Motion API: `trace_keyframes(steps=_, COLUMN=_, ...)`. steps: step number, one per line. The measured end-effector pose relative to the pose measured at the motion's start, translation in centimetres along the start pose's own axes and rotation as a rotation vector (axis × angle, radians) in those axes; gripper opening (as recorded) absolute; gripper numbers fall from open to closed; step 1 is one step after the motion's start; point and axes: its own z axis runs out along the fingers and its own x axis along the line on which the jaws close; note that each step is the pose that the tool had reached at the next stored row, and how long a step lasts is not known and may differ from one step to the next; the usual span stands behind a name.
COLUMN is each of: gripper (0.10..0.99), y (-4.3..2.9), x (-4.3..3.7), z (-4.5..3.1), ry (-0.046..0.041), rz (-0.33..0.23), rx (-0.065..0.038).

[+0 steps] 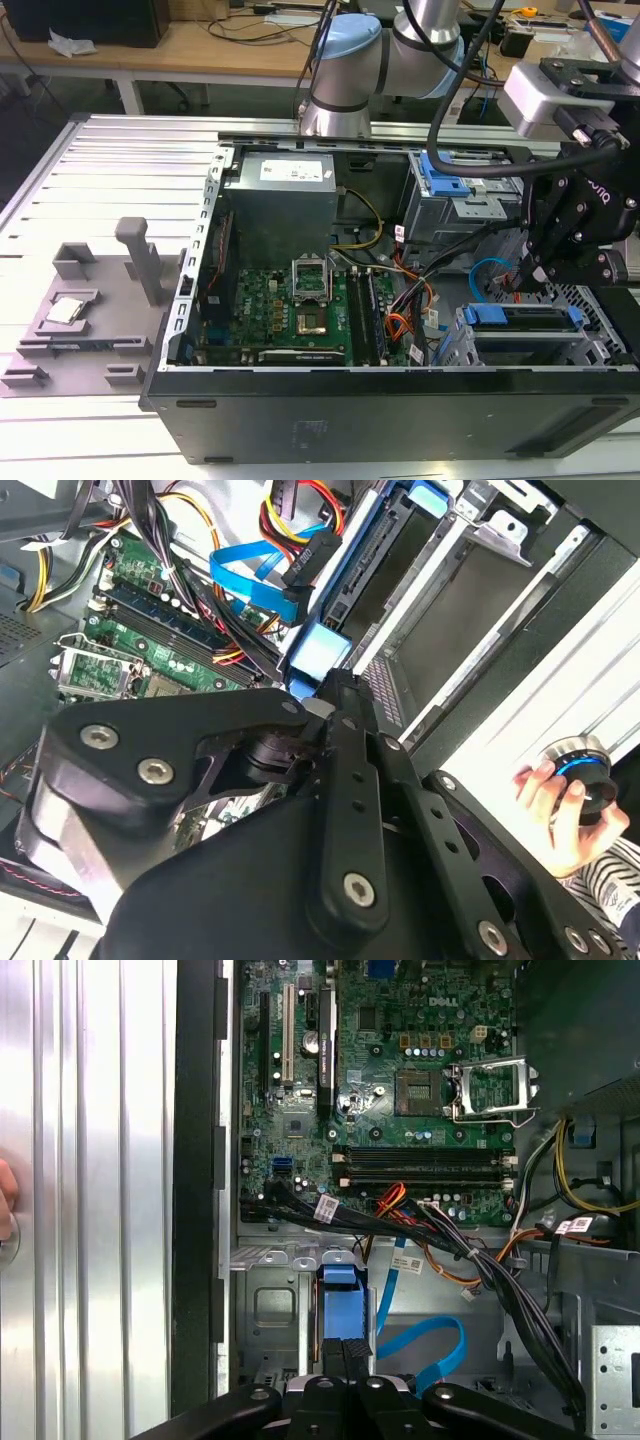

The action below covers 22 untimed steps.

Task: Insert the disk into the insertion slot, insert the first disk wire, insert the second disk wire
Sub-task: 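Insert the disk into the insertion slot, then insert the first disk wire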

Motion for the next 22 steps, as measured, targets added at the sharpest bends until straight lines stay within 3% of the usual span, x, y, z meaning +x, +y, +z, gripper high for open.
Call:
trace_keyframes(steps=4, gripper=0.106, y=-0.01, x=0.00, z=0.01, ry=0.0000, rz=0.000, rx=0.000)
trace_keyframes(steps=7, gripper=0.106, y=-1.16, x=-0.03, z=-0.03, ry=0.0000, rz=0.000, rx=0.000)
trace_keyframes(steps=17, gripper=0.106, y=-3.74, x=-0.19, z=-0.14, ry=0.0001, rz=0.000, rx=0.000)
trace_keyframes(steps=20, gripper=0.106, y=-4.99, x=-0.66, z=-0.19, ry=0.0002, rz=0.000, rx=0.000)
trace_keyframes(steps=22, gripper=0.106, y=-5.40, x=-0.91, z=-0.21, ry=0.0008, rz=0.000, rx=0.000)
